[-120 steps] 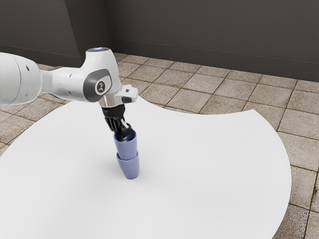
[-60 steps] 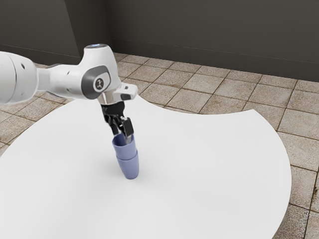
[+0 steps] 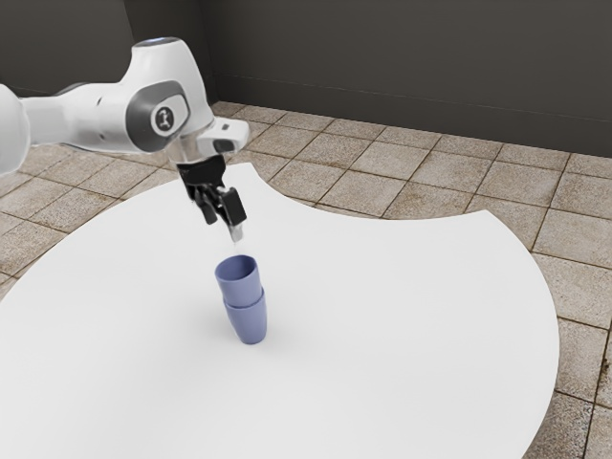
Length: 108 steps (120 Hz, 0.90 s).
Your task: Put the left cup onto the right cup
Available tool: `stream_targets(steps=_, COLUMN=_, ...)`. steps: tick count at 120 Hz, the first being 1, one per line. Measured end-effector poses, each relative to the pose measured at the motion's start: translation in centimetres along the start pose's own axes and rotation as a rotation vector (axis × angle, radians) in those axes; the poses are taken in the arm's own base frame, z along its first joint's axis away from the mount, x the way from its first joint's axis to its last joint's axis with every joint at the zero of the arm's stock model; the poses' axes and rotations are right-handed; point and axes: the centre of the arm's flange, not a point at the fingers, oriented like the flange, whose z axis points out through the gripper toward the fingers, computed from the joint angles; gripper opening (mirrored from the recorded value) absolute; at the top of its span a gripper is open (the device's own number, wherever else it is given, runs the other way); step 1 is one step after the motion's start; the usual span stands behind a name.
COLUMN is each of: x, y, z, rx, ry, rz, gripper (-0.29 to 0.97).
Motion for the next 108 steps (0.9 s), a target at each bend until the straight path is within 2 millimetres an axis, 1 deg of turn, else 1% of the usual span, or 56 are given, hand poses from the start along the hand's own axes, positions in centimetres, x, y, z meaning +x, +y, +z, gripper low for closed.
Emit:
stream_targets(steps=20, x=1.0, y=0.1, z=-2.3, rx=0.012, ry=0.026, rz=0.007, gripper=0.68)
stream_targets(steps=47, x=2.7, y=0.1, z=-6.1, rx=0.026, ry=0.050, rz=0.001, gripper=0.68)
stream_targets(steps=62, x=3.1, y=0.3, z=-8.0, rx=0.031, ry=0.053, rz=-0.006, gripper=0.68)
stream_targets(steps=87, x=2.9, y=0.4, z=-9.5, rx=0.037, ry=0.038, rz=-0.016, gripper=0.68)
stream_targets(steps=108, x=2.7, y=0.4, z=-9.7, rx=0.039, ry=0.028, rz=-0.026, gripper=0.68)
